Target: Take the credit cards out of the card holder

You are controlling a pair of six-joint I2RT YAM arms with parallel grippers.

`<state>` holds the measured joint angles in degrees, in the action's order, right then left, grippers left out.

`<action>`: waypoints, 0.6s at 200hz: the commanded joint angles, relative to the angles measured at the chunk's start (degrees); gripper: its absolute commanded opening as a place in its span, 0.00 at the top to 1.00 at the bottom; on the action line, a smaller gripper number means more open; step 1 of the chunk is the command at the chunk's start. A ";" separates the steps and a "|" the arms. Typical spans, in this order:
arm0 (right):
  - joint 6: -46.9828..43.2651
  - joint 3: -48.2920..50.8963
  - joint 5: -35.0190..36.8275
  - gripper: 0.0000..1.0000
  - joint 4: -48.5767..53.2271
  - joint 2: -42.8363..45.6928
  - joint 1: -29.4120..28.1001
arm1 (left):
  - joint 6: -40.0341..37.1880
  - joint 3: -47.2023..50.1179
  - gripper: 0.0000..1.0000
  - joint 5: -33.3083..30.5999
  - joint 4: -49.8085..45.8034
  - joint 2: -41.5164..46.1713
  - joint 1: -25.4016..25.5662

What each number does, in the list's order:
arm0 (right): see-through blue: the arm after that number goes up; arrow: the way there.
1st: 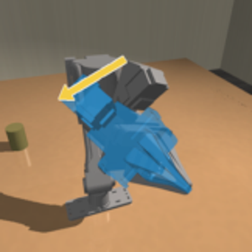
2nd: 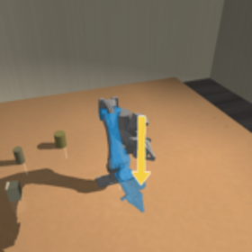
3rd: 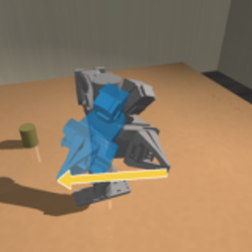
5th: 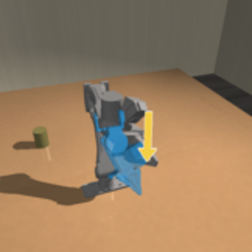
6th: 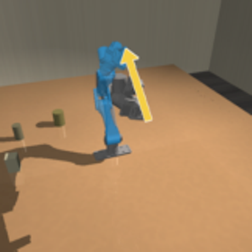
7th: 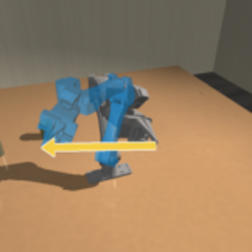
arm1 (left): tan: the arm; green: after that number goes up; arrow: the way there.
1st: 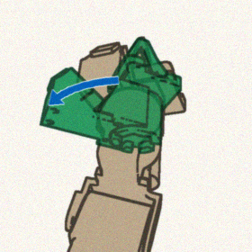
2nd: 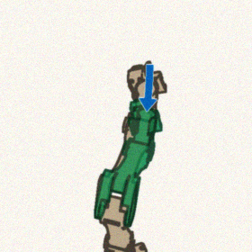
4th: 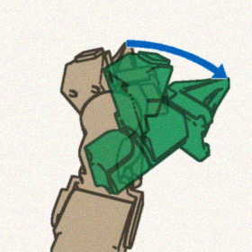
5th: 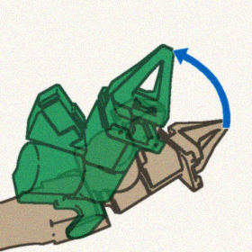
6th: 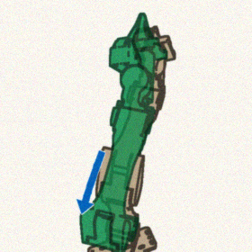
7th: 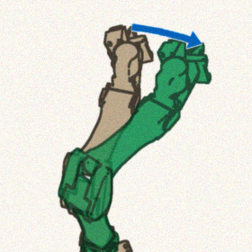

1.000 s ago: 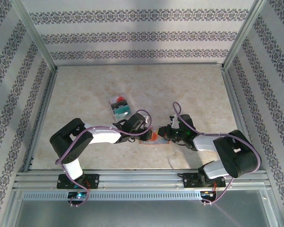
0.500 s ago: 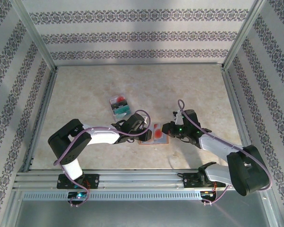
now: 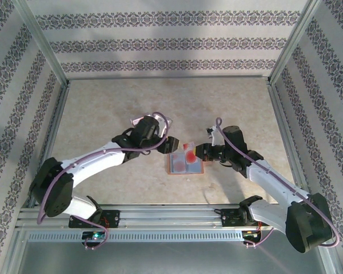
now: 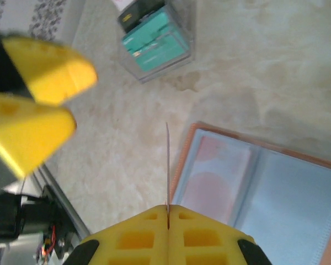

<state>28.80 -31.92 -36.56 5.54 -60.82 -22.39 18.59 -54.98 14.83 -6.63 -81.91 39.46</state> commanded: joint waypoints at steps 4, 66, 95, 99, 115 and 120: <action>-6.49 -2.92 -4.77 1.00 2.39 0.90 -2.63 | -12.57 -3.70 0.30 6.96 -11.91 1.70 -2.22; -12.07 -7.33 -12.13 1.00 3.45 -0.87 -6.95 | -24.57 -6.54 0.27 25.97 -19.14 1.57 -4.03; -12.92 -8.54 -14.59 1.00 3.52 -1.45 -7.49 | -27.20 -6.46 0.27 28.99 -20.80 1.15 -4.00; -13.04 -8.66 -14.87 1.00 3.51 -1.54 -7.57 | -27.20 -6.39 0.28 29.02 -20.75 1.07 -4.02; -13.33 -9.16 -15.46 1.00 3.51 -1.75 -7.84 | -26.99 -6.51 0.35 30.00 -20.53 0.18 -4.04; -13.41 -9.25 -15.48 1.00 3.61 -1.84 -7.93 | -26.79 -6.58 0.40 30.38 -20.29 -0.08 -4.03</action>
<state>17.61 -39.03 -48.80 8.60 -62.17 -29.45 -4.95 -60.36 40.75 -24.86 -80.97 35.97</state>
